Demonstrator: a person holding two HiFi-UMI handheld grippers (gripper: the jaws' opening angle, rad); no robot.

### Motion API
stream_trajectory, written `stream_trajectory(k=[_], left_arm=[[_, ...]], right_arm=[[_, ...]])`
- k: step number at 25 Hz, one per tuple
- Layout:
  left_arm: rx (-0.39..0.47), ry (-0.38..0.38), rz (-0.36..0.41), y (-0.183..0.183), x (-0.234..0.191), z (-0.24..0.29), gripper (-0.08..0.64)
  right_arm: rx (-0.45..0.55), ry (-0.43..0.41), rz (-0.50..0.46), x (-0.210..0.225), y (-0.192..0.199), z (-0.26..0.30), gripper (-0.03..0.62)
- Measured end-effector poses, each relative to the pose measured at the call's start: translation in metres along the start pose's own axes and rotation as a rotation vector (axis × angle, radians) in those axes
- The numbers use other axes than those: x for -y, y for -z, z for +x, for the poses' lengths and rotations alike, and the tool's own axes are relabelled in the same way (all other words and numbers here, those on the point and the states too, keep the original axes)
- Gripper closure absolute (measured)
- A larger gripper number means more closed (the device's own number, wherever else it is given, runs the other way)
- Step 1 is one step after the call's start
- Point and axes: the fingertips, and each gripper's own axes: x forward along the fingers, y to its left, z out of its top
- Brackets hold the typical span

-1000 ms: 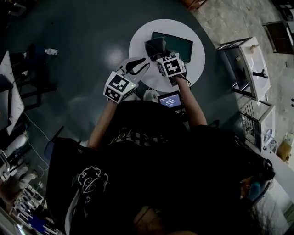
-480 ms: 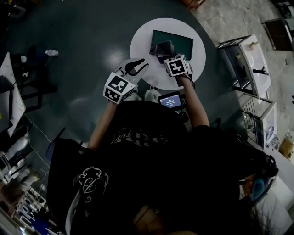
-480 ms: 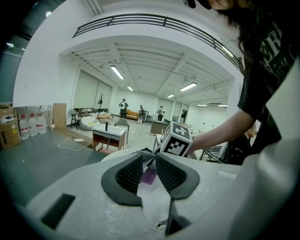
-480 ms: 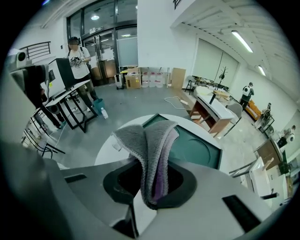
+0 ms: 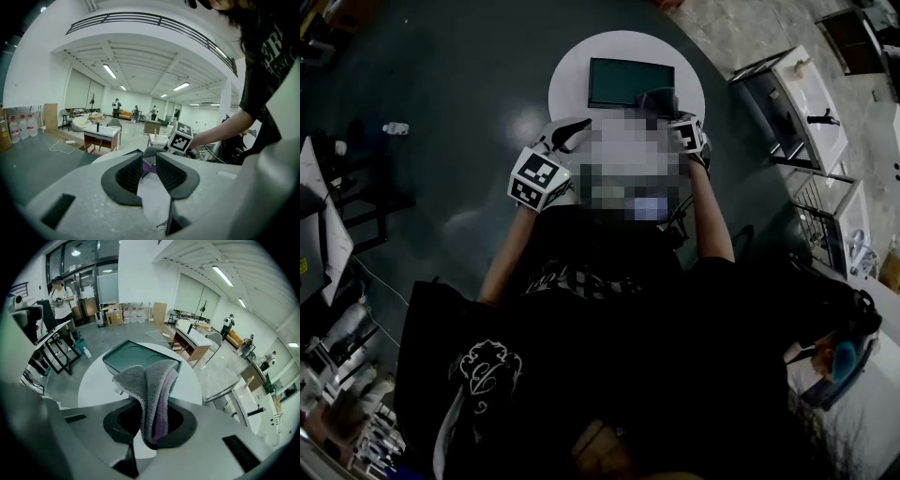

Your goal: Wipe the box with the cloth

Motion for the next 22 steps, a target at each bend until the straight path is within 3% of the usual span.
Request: stream_trajectory(k=[5, 9, 13, 17, 22], left_arm=[[-0.004, 0.047, 0.022, -0.004, 0.015, 0.017, 0.476], [-0.007, 0.074, 0.033, -0.007, 0.025, 0.027, 0.477], [-0.011, 0.083, 0.037, -0.008, 0.027, 0.03, 0.477], [-0.014, 0.07, 0.03, -0.007, 0.026, 0.031, 0.477], [-0.011, 0.039, 0.015, -0.003, 0.018, 0.023, 0.476]], right_arm=[[-0.07, 0.019, 0.122, 0.025, 0.044, -0.01, 0.537], [-0.063, 0.087, 0.107, 0.049, 0.054, -0.018, 0.537], [-0.023, 0.06, 0.092, 0.045, 0.047, -0.02, 0.537], [0.021, -0.021, 0.018, 0.021, 0.029, -0.037, 0.537], [0.07, -0.168, -0.174, -0.034, 0.005, -0.044, 0.537]])
